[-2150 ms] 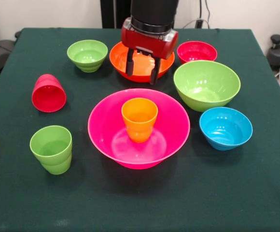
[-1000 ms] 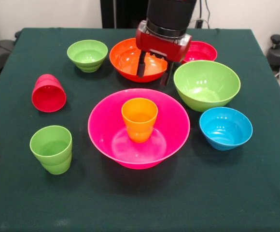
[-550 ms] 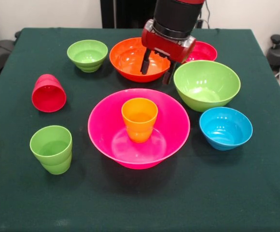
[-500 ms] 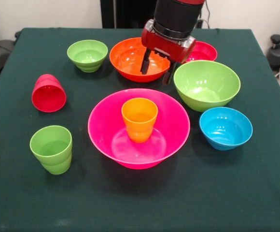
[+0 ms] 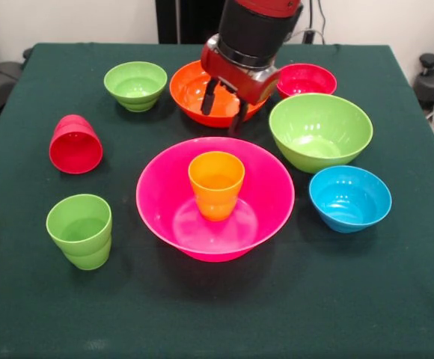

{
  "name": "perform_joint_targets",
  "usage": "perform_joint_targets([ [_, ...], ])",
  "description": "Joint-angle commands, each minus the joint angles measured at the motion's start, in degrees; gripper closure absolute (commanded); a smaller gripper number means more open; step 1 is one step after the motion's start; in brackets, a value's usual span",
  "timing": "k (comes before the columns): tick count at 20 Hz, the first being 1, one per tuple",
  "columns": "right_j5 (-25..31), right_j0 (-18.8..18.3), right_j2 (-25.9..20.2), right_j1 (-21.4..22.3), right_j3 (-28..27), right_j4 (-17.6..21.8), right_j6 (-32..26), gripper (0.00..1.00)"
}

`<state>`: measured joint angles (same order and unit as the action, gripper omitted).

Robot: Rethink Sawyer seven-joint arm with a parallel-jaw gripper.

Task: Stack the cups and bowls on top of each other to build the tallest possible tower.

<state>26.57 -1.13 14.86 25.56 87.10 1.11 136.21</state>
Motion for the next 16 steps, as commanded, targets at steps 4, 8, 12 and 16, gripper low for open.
perform_joint_targets([
  [4, 0.27, 0.91, 1.00, -4.66, -0.60, -7.36, 15.24, 0.00],
  [8, -0.24, 2.17, 2.78, -6.52, -2.32, -8.25, 15.59, 0.00],
  [12, -0.02, 2.72, 2.50, -9.27, -4.16, -9.85, 14.76, 0.00],
  [16, -2.21, 3.73, 2.73, -10.65, -4.50, -10.61, 14.07, 0.00],
])
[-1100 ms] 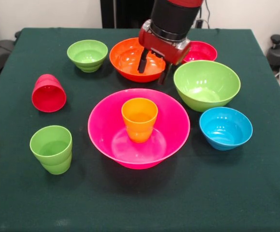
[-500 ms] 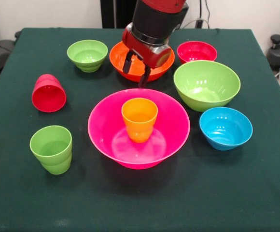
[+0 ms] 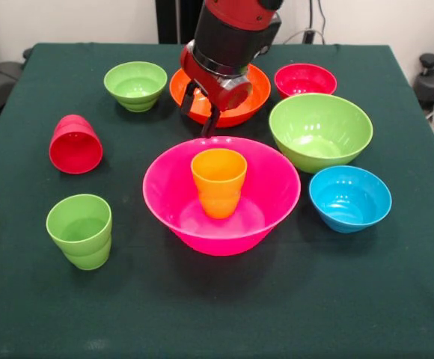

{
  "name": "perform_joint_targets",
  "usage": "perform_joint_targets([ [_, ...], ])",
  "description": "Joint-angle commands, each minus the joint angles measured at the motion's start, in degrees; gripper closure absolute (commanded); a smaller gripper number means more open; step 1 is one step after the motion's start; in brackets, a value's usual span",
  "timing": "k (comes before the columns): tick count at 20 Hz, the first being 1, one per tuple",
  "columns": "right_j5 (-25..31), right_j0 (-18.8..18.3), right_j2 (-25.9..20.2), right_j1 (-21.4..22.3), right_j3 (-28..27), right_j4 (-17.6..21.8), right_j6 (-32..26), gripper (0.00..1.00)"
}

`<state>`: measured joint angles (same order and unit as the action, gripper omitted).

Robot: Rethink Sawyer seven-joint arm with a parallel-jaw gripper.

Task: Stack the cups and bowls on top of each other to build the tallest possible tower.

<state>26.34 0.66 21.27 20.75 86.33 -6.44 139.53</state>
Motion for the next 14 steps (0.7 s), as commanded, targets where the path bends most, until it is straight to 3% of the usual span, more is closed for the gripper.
perform_joint_targets([
  [1, -1.76, 2.13, -3.57, -6.02, -3.84, -3.18, 10.48, 0.00],
  [14, -1.11, 2.83, -3.61, -6.55, -3.86, -3.60, 7.76, 0.00],
])
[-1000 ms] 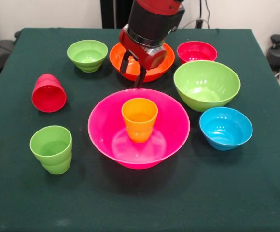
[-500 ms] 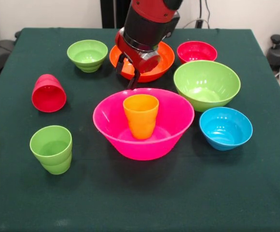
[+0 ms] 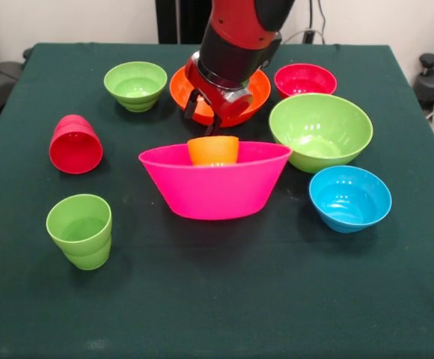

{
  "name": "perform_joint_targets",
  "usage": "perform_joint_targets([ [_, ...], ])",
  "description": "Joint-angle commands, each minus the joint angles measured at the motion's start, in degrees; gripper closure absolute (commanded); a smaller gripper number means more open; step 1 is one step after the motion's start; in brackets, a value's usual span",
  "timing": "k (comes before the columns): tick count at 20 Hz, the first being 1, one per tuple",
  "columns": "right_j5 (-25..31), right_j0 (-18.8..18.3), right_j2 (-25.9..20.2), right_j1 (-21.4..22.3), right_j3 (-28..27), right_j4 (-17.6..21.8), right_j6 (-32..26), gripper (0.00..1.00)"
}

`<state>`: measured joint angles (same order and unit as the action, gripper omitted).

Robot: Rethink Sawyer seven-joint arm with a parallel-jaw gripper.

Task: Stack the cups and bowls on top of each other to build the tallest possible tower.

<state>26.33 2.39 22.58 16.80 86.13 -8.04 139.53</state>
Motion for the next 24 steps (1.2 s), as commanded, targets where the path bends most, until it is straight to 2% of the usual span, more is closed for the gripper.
perform_joint_targets([
  [1, -1.09, 1.06, -4.91, -2.56, -3.68, -2.01, 7.63, 0.00],
  [16, 0.41, 1.64, -4.15, -0.66, -2.98, -2.21, 7.34, 0.00],
  [17, 1.16, 2.22, -3.63, 0.48, -2.82, -2.40, 7.78, 0.00],
  [20, 8.13, 4.44, -1.08, 2.99, -3.87, -2.14, 8.17, 0.00],
  [24, 9.68, 4.82, -0.61, 3.57, -4.69, -2.24, 7.89, 0.00],
])
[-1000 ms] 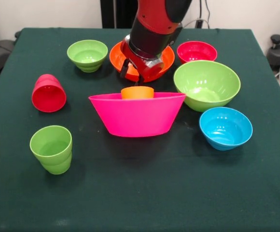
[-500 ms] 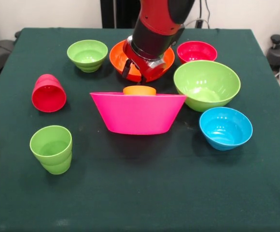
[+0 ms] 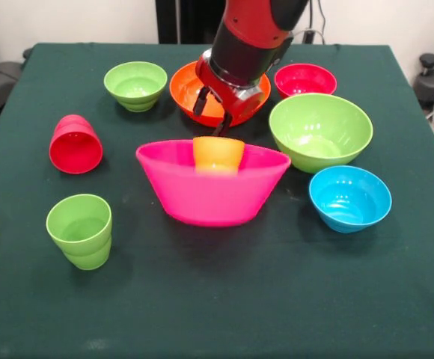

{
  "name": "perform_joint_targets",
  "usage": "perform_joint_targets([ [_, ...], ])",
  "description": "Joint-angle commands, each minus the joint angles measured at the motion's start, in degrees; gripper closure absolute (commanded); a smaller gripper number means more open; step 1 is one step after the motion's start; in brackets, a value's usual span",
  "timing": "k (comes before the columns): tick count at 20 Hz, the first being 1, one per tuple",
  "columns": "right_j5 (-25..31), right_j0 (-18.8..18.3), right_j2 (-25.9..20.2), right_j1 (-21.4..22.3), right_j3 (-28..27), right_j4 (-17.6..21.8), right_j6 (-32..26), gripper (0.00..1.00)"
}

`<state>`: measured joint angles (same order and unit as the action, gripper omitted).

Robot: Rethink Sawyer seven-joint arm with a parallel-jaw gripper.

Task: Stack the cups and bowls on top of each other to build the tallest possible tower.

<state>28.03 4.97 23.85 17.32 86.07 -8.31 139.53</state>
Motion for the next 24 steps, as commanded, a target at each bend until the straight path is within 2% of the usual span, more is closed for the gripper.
perform_joint_targets([
  [1, 7.90, 2.16, -1.92, 3.01, -4.80, -1.97, 7.74, 0.00],
  [17, 6.49, 1.70, -3.13, 2.79, -4.68, -1.95, 7.53, 0.00],
  [19, 6.51, 1.37, -3.64, 3.07, -4.67, -1.38, 6.15, 0.00],
  [24, 5.81, -2.37, -8.75, 6.24, -3.34, 3.75, -6.85, 0.00],
])
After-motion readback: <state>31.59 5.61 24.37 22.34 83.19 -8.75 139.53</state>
